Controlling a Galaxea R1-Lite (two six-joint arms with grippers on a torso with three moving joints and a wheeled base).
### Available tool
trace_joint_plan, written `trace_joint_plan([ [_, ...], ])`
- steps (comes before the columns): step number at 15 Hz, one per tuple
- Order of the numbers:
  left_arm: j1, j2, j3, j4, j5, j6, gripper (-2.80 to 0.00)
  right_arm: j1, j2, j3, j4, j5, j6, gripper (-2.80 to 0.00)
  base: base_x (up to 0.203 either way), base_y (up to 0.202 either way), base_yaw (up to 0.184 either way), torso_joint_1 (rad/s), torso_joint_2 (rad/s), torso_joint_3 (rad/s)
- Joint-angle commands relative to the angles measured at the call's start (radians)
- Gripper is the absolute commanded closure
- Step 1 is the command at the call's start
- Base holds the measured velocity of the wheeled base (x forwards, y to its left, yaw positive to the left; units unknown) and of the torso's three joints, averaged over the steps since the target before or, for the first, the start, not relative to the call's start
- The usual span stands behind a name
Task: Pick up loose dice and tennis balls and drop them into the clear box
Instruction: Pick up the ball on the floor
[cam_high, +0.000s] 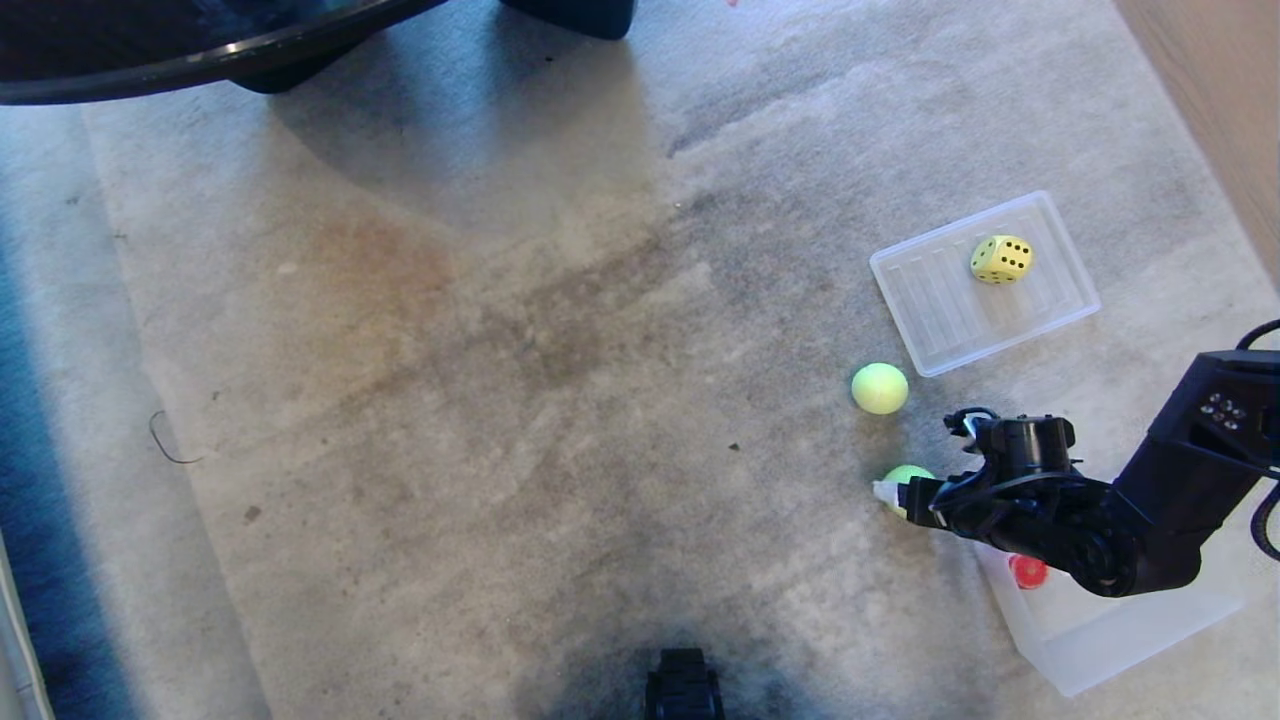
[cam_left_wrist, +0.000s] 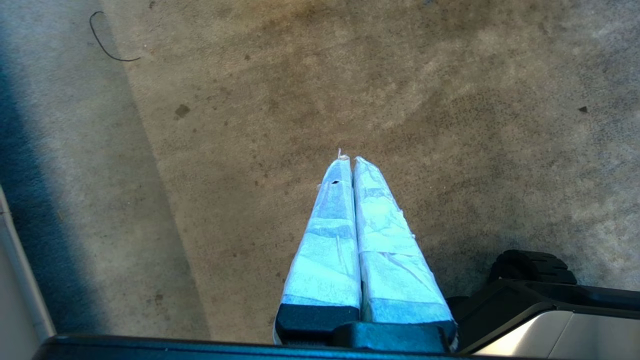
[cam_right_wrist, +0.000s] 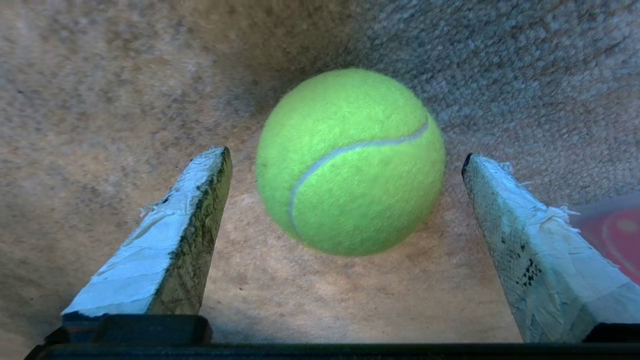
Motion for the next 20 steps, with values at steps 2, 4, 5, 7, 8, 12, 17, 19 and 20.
trace_joint_plan([
  [2, 0.000, 0.000, 0.000, 0.000, 0.001, -0.001, 0.00, -0.002, 0.038, -0.025, -0.005, -0.001, 0.004, -2.80, 0.000, 0.000, 0.000, 0.000, 0.00, 0.000],
  [4, 0.000, 0.000, 0.000, 0.000, 0.001, -0.001, 0.00, -0.007, 0.051, -0.047, -0.005, -0.002, 0.004, -2.80, 0.000, 0.000, 0.000, 0.000, 0.00, 0.000],
  [5, 0.000, 0.000, 0.000, 0.000, 0.001, -0.001, 0.00, -0.009, 0.053, -0.063, -0.006, -0.003, 0.007, -2.80, 0.000, 0.000, 0.000, 0.000, 0.00, 0.000],
  [7, 0.000, 0.000, 0.000, 0.000, 0.001, -0.001, 0.00, -0.017, 0.068, -0.069, -0.006, -0.004, 0.007, -2.80, 0.000, 0.000, 0.000, 0.000, 0.00, 0.000],
  [8, 0.000, 0.000, 0.000, 0.000, 0.001, -0.001, 0.00, -0.019, 0.070, -0.071, -0.005, -0.004, 0.009, -2.80, 0.000, 0.000, 0.000, 0.000, 0.00, 0.000],
  [12, 0.000, 0.000, 0.000, 0.000, 0.001, -0.001, 0.00, -0.021, 0.070, -0.076, -0.005, -0.001, 0.010, 0.00, 0.000, 0.000, 0.000, 0.000, 0.00, 0.000],
  [17, 0.000, 0.000, 0.000, -0.002, 0.001, -0.001, 0.00, -0.019, 0.032, -0.064, 0.000, -0.001, 0.009, 0.00, 0.000, 0.000, 0.000, 0.000, 0.00, 0.000],
  [19, 0.000, 0.000, 0.000, 0.000, 0.001, -0.001, 0.00, -0.016, -0.033, -0.043, 0.020, -0.001, 0.009, 0.00, 0.000, 0.000, 0.000, 0.000, 0.00, 0.000],
  [20, 0.000, 0.000, 0.000, 0.000, 0.001, -0.001, 0.00, -0.016, -0.071, -0.029, 0.048, -0.001, 0.008, 0.00, 0.000, 0.000, 0.000, 0.000, 0.00, 0.000],
])
